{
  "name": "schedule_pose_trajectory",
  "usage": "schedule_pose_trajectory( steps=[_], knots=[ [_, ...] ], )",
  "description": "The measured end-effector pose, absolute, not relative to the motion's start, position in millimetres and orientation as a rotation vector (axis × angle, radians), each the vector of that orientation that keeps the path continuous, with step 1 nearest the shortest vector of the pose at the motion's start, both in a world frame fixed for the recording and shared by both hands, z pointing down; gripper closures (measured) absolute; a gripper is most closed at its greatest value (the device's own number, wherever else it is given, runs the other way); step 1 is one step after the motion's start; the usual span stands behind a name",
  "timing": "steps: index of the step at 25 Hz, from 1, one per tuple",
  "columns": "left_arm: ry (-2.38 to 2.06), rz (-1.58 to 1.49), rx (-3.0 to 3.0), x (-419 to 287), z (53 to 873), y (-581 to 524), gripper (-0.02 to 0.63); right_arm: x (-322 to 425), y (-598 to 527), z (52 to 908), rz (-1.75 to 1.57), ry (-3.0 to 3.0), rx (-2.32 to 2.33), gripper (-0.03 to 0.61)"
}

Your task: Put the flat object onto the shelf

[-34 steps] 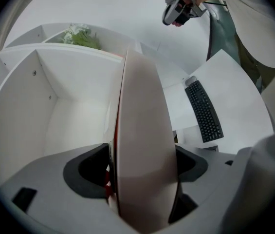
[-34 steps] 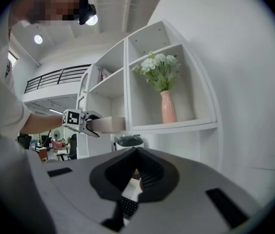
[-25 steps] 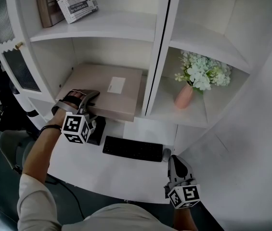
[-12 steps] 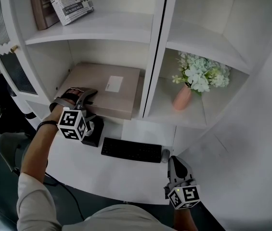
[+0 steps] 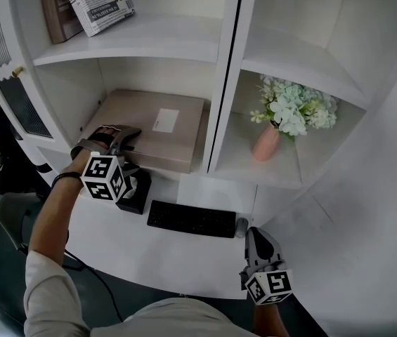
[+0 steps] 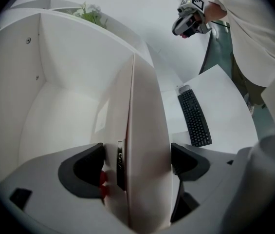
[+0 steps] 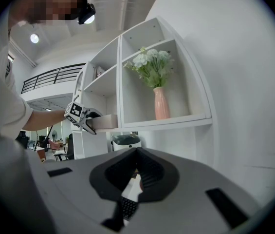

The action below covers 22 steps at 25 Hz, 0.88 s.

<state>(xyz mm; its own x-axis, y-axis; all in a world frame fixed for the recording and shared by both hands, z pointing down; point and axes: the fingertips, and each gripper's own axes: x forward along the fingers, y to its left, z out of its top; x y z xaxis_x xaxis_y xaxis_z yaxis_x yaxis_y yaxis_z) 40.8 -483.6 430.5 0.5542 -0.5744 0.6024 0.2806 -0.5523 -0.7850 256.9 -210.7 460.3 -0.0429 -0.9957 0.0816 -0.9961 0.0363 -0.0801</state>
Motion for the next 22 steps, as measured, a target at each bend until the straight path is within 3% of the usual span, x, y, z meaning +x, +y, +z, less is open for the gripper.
schedule_pose_trajectory(
  steps=[11,20,22],
  knots=[
    [0.26,-1.141,-1.828,41.0,428.9,-481.9,0.192,258.2,-205.9,452.8,0.16,-2.272,2.171,0.575],
    [0.447,-0.864,-2.005,39.4,383.8,-443.2,0.195,244.7,-201.6,436.7,0.105,-2.325,2.144,0.575],
    [0.51,-0.782,-2.102,34.5,372.6,-432.6,0.224,239.1,-202.0,430.2,0.086,-2.347,2.127,0.575]
  ],
)
